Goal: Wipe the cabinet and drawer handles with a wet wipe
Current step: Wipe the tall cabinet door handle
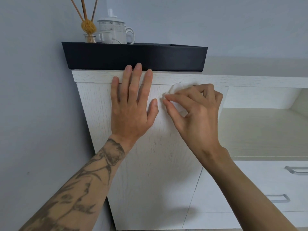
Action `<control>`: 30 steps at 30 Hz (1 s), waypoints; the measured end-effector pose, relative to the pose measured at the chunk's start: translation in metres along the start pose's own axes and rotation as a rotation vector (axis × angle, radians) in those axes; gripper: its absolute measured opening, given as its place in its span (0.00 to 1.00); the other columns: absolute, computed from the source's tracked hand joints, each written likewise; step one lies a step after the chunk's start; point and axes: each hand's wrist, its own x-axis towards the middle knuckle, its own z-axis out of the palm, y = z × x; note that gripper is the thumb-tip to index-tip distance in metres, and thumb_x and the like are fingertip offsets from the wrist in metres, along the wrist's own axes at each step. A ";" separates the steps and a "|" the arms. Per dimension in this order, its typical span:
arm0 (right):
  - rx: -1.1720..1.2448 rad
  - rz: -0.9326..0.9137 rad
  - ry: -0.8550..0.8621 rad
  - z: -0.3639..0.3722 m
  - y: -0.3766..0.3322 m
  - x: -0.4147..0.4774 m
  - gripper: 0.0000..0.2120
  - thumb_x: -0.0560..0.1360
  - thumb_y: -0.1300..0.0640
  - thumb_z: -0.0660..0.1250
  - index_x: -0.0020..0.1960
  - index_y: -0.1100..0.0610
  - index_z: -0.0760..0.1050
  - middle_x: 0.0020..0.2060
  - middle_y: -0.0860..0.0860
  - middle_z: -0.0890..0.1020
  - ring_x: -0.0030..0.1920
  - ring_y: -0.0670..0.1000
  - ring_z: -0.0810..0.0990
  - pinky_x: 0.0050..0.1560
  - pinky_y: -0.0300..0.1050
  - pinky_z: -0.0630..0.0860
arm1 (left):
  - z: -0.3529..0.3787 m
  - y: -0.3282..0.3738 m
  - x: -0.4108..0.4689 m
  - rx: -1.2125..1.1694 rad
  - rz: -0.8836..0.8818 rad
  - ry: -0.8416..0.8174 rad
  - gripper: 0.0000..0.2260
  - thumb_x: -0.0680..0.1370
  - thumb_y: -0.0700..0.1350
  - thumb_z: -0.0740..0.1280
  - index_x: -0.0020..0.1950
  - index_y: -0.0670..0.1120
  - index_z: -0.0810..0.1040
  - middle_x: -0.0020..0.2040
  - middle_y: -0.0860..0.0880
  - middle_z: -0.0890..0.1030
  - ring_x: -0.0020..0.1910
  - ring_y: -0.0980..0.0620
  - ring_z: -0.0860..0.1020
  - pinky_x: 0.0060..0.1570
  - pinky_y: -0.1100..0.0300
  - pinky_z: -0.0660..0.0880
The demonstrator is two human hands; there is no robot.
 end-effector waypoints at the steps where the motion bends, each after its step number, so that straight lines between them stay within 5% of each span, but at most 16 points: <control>1: 0.036 -0.016 -0.003 -0.004 0.006 -0.003 0.06 0.80 0.53 0.76 0.56 0.53 0.88 0.50 0.47 0.87 0.57 0.52 0.73 0.59 0.44 0.63 | 0.000 0.000 0.000 0.000 0.002 0.000 0.31 0.87 0.54 0.57 0.87 0.44 0.55 0.84 0.40 0.57 0.84 0.38 0.56 0.84 0.40 0.47; 10: 0.104 -0.052 -0.065 0.002 0.004 0.000 0.08 0.80 0.57 0.76 0.58 0.57 0.87 0.53 0.53 0.86 0.59 0.55 0.78 0.59 0.47 0.73 | -0.002 0.001 0.000 0.002 -0.001 -0.005 0.30 0.87 0.54 0.57 0.86 0.44 0.56 0.84 0.40 0.58 0.84 0.38 0.57 0.84 0.39 0.48; 25: 0.137 -0.208 0.054 -0.010 0.038 -0.009 0.07 0.81 0.58 0.75 0.58 0.57 0.87 0.51 0.53 0.87 0.54 0.55 0.82 0.62 0.46 0.69 | -0.002 0.001 0.002 0.004 -0.005 -0.005 0.30 0.87 0.54 0.57 0.86 0.44 0.56 0.84 0.40 0.57 0.84 0.38 0.56 0.84 0.40 0.46; 30: 0.084 -0.151 0.114 -0.024 0.060 -0.016 0.06 0.80 0.60 0.77 0.56 0.57 0.88 0.51 0.54 0.87 0.52 0.59 0.84 0.59 0.52 0.71 | -0.003 0.002 0.002 0.003 -0.006 -0.009 0.30 0.87 0.54 0.56 0.86 0.44 0.55 0.84 0.40 0.56 0.84 0.38 0.55 0.84 0.40 0.45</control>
